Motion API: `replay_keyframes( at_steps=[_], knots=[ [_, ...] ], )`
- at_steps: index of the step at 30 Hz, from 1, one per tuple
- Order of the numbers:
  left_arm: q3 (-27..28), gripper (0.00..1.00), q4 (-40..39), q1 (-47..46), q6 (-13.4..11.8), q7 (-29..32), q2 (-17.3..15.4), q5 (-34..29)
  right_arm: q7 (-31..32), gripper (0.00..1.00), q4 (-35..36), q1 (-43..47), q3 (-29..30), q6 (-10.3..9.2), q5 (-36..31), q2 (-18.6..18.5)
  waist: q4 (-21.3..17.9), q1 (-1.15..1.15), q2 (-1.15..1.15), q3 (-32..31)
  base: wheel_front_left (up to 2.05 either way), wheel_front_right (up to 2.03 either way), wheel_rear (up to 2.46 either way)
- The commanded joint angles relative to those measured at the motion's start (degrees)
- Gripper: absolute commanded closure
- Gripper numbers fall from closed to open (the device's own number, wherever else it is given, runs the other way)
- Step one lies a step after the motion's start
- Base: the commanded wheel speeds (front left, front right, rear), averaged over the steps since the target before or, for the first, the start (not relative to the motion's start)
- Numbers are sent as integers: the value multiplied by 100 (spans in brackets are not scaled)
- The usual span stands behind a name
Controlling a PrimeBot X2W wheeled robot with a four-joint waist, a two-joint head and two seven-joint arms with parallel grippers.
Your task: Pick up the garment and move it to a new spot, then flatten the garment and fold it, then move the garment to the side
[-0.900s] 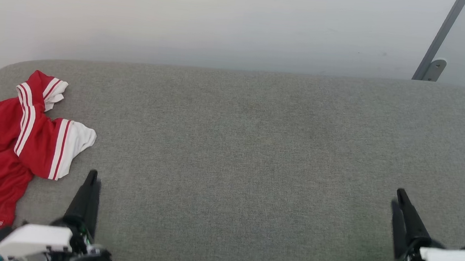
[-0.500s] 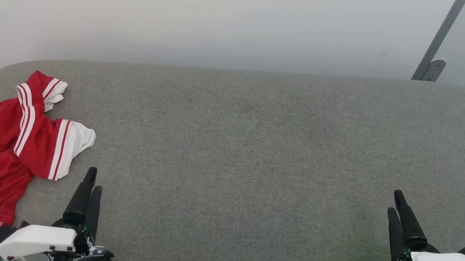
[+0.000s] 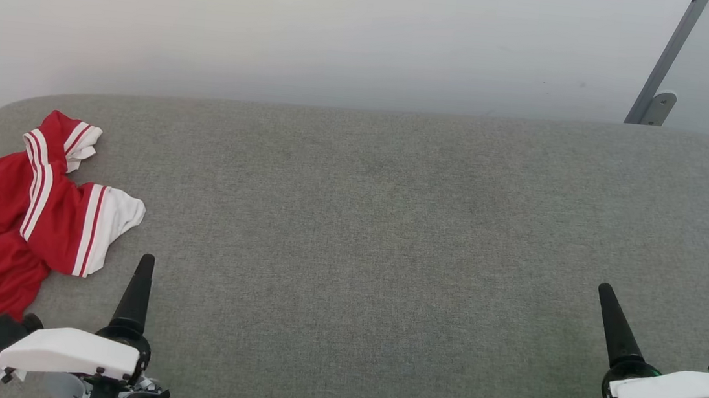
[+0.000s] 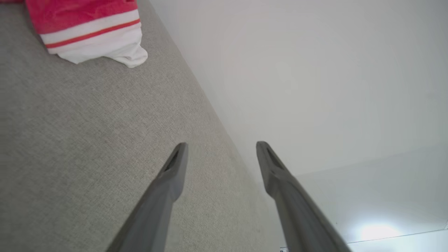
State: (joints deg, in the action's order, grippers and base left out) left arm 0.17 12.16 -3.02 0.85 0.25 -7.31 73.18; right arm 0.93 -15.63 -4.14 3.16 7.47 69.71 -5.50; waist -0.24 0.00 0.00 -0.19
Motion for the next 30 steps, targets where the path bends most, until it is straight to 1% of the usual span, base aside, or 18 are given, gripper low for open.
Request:
replay_keyframes(
  at_steps=[1, 8, 18, 30],
  knots=[
    [-66, 0, -98, -79, -51, -78, -98, -294, -56, 0, 40, -146, -37, 2, -300, -81, -4, 0, 0, -5, 0, 0, 0],
    [-111, 0, -170, -38, -87, -235, -163, -904, -201, 0, -36, -163, -54, 2, -943, -148, -17, 0, 0, -20, 0, 0, 0],
    [-73, 0, -248, 16, 73, -437, -154, -1593, -411, 0, -76, -204, -128, 2, -1658, -214, -16, 0, 0, -24, 0, 0, 0],
    [-27, 0, -356, 65, 166, -657, -101, -2447, -618, 0, -56, -219, -245, 2, -2447, -282, -10, 0, 0, -35, 0, 0, 0]
  ],
)
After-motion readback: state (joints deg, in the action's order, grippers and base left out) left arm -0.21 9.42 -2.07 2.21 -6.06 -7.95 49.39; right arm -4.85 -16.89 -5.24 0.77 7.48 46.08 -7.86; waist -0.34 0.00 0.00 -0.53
